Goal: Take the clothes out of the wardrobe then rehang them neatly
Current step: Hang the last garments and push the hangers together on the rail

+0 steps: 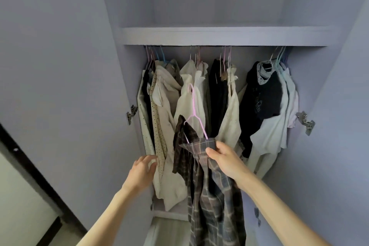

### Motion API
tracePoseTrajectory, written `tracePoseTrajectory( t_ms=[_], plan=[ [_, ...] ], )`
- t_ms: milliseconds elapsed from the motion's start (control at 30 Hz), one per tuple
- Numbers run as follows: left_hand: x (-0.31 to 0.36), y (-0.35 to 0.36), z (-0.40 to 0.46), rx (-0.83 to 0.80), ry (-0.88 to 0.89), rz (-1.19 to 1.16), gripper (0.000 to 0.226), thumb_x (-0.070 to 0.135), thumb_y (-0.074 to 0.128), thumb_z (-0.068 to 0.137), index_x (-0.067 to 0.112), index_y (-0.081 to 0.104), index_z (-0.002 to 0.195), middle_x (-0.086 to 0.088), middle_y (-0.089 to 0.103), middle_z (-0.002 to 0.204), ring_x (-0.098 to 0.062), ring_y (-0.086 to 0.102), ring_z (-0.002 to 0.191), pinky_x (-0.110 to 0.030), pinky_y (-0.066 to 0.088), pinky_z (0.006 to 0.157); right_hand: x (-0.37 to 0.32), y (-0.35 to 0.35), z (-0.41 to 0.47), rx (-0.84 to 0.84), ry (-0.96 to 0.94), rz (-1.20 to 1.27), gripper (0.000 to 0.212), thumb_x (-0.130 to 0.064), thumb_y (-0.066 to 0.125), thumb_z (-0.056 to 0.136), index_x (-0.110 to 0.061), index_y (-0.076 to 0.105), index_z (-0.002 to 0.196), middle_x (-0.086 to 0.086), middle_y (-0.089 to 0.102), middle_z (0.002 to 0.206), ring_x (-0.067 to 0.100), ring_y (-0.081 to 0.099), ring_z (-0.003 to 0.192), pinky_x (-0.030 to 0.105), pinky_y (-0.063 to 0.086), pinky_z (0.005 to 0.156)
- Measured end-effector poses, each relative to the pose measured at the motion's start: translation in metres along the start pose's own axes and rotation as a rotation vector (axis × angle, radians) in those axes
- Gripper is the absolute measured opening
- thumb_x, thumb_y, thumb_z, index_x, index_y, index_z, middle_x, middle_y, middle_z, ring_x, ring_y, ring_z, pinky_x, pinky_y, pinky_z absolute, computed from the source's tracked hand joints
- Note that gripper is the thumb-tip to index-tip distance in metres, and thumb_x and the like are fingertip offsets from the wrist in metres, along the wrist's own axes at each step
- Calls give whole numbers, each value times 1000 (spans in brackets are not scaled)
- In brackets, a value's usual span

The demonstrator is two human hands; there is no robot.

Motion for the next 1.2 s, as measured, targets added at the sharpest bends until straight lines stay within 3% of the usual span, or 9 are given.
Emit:
tracePoseTrajectory(
  t_ms=[133, 433, 600, 700, 800, 900, 1033, 1133, 1200],
  plan=[
    [1, -13, 29, 47, -3, -33, 30, 20, 43, 97, 17, 55, 125, -5, 53, 129, -27, 45, 121, -32, 36, 100, -31, 16, 47, 24, -56, 72, 14, -20, 45, 97, -20, 58, 103, -2, 63, 93, 7, 57, 76, 13, 43, 62],
    [3, -33, 126, 145, 8, -190, 31, 21, 39, 99, 15, 53, 126, -4, 49, 129, -20, 44, 121, -26, 34, 101, -32, 21, 166, 97, -5, 132, 17, -20, 46, 97, -14, 57, 108, 1, 63, 99, 12, 58, 86, 24, 43, 71],
    [13, -30, 197, 190, 67, -96, 27, 13, 45, 97, 9, 59, 120, -7, 55, 120, -24, 54, 107, -25, 39, 91, 26, -46, 177, 224, 49, 37, 10, -21, 48, 96, -20, 58, 98, 0, 65, 104, 16, 60, 100, 36, 46, 93],
    [22, -16, 237, 141, 87, -69, 29, 12, 44, 96, 8, 57, 122, -15, 51, 128, -29, 50, 115, -30, 39, 97, 27, -56, 189, 148, 12, -59, 25, -26, 46, 97, -24, 53, 120, -7, 57, 122, 14, 53, 116, 35, 41, 101],
    [35, -5, 265, 110, 113, 17, 34, 15, 41, 98, 11, 50, 131, -15, 33, 146, -32, 20, 140, -38, 20, 114, 18, -45, 213, 79, 9, -160, 15, -30, 45, 97, -23, 51, 108, -11, 51, 96, 6, 52, 87, 21, 42, 79],
    [42, -8, 289, 89, 87, 222, 40, 24, 35, 100, 22, 39, 139, -4, 16, 155, -23, 1, 144, -46, 13, 114, 16, -33, 242, 63, 29, -151, 10, -31, 46, 96, -28, 41, 105, -17, 36, 81, -1, 35, 72, 17, 31, 66],
    [40, -22, 313, 137, 24, 542, 44, 29, 30, 100, 27, 25, 144, -2, 1, 157, -24, -13, 143, -55, -5, 110, -7, -27, 267, 71, 25, -81, 26, -31, 46, 96, -24, 47, 121, -3, 47, 111, 13, 47, 103, 27, 37, 89],
    [36, -36, 331, 230, 44, 438, 49, 24, 34, 99, 25, 20, 146, -6, -2, 157, -28, -12, 142, -53, 1, 112, -36, -25, 276, 101, -10, 8, 46, -27, 45, 98, -16, 35, 141, -2, 42, 138, 17, 39, 130, 28, 32, 103],
    [30, -40, 343, 245, 66, 340, 55, 19, 35, 98, 22, 13, 148, -9, -2, 156, -29, -8, 143, -49, 8, 115, -53, -22, 289, 154, -52, 46, 42, -26, 45, 98, -16, 40, 138, -4, 48, 130, 16, 44, 126, 27, 35, 99]
  ],
)
Point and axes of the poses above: each hand's wrist, its own z-axis towards the middle knuckle, its own y-axis out of the palm, x = y × z, the point moved 6 cm from there along z, towards the middle knuckle
